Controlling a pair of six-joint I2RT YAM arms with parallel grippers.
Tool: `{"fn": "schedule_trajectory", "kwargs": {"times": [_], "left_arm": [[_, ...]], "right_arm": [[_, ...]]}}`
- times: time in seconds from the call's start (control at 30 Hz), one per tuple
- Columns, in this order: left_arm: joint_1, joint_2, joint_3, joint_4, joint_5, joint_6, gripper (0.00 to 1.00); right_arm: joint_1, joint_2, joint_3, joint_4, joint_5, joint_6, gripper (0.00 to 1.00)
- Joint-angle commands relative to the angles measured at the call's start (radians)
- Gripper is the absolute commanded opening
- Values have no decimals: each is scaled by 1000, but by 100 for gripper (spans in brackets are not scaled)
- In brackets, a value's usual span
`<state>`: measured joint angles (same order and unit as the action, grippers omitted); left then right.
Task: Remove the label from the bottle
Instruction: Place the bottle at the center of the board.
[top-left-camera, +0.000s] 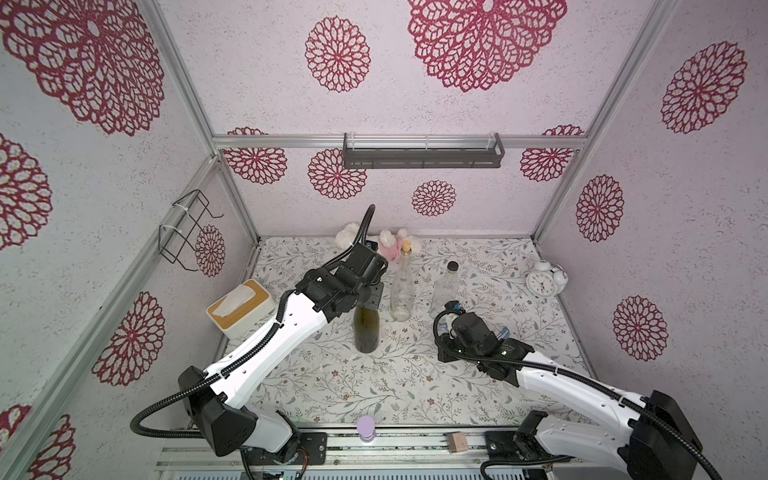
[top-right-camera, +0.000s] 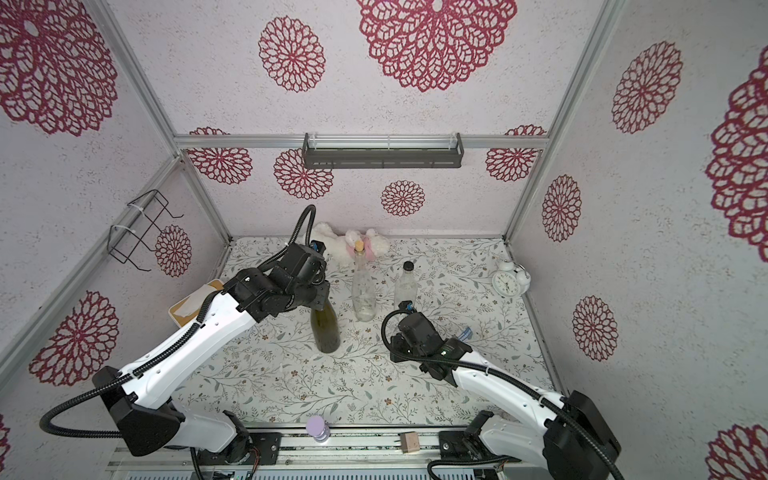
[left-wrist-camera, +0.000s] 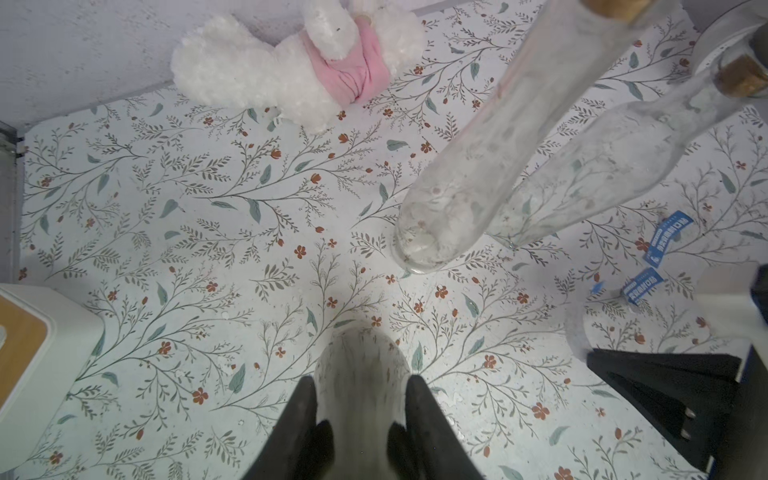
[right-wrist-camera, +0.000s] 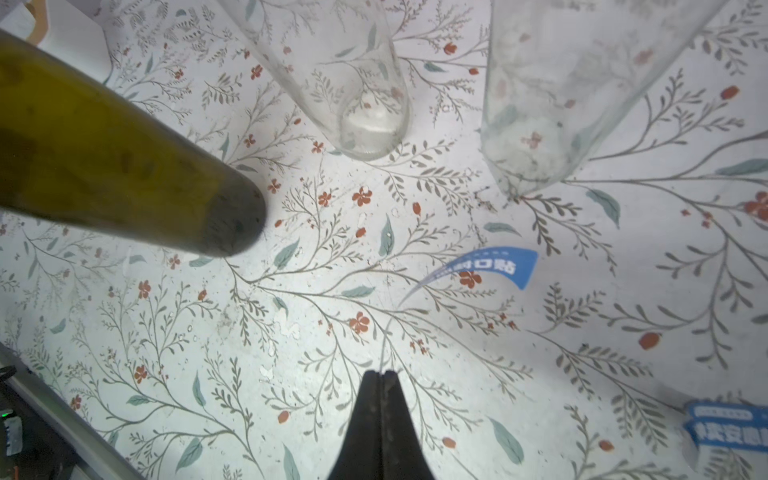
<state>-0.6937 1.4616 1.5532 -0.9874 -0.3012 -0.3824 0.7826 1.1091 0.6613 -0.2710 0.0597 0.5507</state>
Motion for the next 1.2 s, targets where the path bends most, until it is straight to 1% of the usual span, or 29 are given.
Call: {"fn": "schedule_trajectory", "kwargs": {"times": [0.0, 0.23, 0.37, 0.47, 0.53, 0.57, 0.7, 0.77, 1.07, 1.17], "left_arm": [[25, -12, 44, 127, -36, 49, 0], [62, 7, 45, 192, -45, 90, 0], [75, 8, 34, 243, -51, 112, 0], [92, 2, 13, 288, -56, 120, 0], [102, -2, -4, 321, -40, 128, 0], [106, -2, -7, 328, -36, 130, 3], [110, 16, 4, 316, -36, 135, 7], [111, 22, 1, 316, -37, 136, 12], [118, 47, 19, 300, -26, 139, 21], [120, 55, 19, 300, -19, 135, 22]], "right_arm": [[-25, -34, 2, -106, 19, 5, 0], [-89, -48, -30, -129, -6, -3, 0], [-109, -54, -56, -125, -10, 5, 0], [-117, -46, -58, -143, -1, 2, 0], [-117, -33, -46, -173, 21, -9, 0], [-117, -27, -40, -186, 28, -14, 0], [-117, -7, -25, -203, 33, -23, 0], [-117, 6, -20, -201, 24, -26, 0], [-117, 20, -34, -160, 25, -25, 0], [-117, 23, -40, -153, 21, -25, 0]]}}
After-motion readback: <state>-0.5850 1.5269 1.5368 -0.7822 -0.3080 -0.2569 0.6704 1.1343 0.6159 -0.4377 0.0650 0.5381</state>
